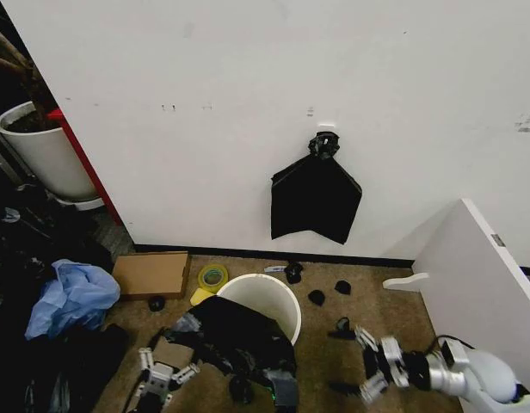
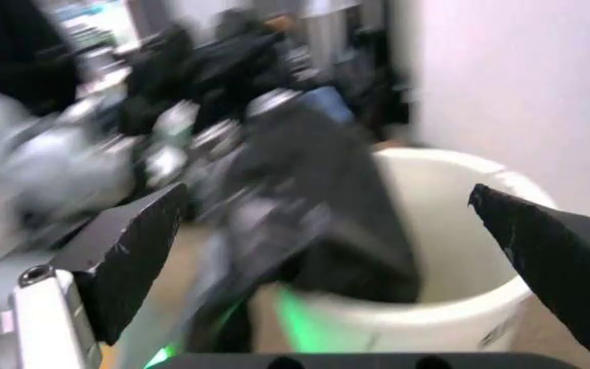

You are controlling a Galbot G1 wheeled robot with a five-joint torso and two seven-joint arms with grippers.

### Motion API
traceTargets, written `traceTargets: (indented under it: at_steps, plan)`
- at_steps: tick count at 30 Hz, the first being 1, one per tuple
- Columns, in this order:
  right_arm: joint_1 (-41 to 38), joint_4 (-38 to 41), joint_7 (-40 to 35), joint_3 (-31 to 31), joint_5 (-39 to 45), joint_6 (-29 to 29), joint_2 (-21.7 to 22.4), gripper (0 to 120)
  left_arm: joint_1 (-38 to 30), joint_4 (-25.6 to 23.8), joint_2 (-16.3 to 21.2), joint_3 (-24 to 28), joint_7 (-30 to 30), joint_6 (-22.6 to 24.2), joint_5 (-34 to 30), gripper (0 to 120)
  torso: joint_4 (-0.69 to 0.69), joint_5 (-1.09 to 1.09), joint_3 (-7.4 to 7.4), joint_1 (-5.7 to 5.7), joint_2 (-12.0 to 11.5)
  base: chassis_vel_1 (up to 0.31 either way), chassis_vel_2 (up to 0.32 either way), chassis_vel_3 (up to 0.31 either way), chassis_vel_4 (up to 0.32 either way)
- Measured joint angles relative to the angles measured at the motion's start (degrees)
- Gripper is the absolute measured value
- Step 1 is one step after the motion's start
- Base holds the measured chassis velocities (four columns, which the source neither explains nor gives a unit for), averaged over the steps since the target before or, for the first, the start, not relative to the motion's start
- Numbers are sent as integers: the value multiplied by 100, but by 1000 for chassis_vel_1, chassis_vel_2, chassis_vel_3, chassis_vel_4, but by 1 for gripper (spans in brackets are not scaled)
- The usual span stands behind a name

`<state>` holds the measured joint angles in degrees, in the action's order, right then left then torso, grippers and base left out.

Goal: Place the garbage bag over the trash bin.

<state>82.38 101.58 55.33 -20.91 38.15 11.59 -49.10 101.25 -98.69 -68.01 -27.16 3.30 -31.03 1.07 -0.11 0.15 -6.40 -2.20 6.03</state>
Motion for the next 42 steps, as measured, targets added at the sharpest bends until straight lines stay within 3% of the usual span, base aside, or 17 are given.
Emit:
traceTargets:
  at_steps: [2,6,13,15,16,21,24,27,30,31,34,36,42]
  plan:
    - [-41,248,-1358,440,-247,-24,-157,100,-215,283,-3,-69,1620,-309,-861,100,0,-1,0,0,0,0,0,0,0]
    - [-247,472,-2993,1093,-495,-328,-359,100,-581,527,-4,-551,3672,-500,-1534,100,-1,-1,0,0,0,0,0,0,0]
    - [-866,417,-4144,1559,-506,-1049,-475,100,-914,531,-13,-1376,4804,-636,-1643,100,0,-1,0,0,0,0,0,0,0]
    - [-1215,326,-4461,1724,-413,-1452,-528,100,-1081,529,-60,-1741,5681,-598,-2001,100,-1,-2,0,0,0,0,0,0,0]
    - [-1215,326,-4461,1724,-413,-1452,-528,100,-1081,529,-60,-1741,5681,-598,-2001,100,-1,-2,0,0,0,0,0,0,0]
    - [-1980,50,-4884,2086,-420,-2578,-745,100,-1380,344,-247,-2592,7493,-204,-2729,100,0,0,-1,0,0,0,0,0,0]
    - [-2209,-141,-4637,2177,-673,-2857,-808,100,-1385,230,-295,-2763,7572,-168,-2877,100,0,0,-1,0,0,0,0,0,0]
    - [-2482,-420,-4245,2270,-1081,-3138,-878,100,-1319,92,-351,-2784,7285,-187,-3046,100,0,0,-1,0,0,0,0,0,0]
    - [-2880,-850,-4124,2469,-1404,-3252,-1048,100,-1230,-123,-496,-2615,6338,-458,-3398,100,1,1,-1,0,0,0,0,0,0]
    - [-2880,-850,-4124,2469,-1404,-3252,-1048,100,-1230,-123,-496,-2615,6338,-458,-3398,100,1,1,-1,0,0,0,0,0,0]
    - [-2988,-1049,-3955,2435,-1644,-3465,-1165,100,-1190,-149,-530,-2230,4760,-935,-3732,100,0,-1,0,-1,0,0,0,0,0]
    - [-2941,-1052,-3919,2338,-1671,-3675,-1194,92,-1191,-170,-531,-2112,4462,-919,-4143,100,0,0,1,0,0,0,0,0,0]
    - [-2893,-1159,-3929,2299,-1741,-3756,-1248,74,-1270,-483,-556,-1979,4499,-610,-4482,100,-3,1,1,0,0,0,0,0,0]
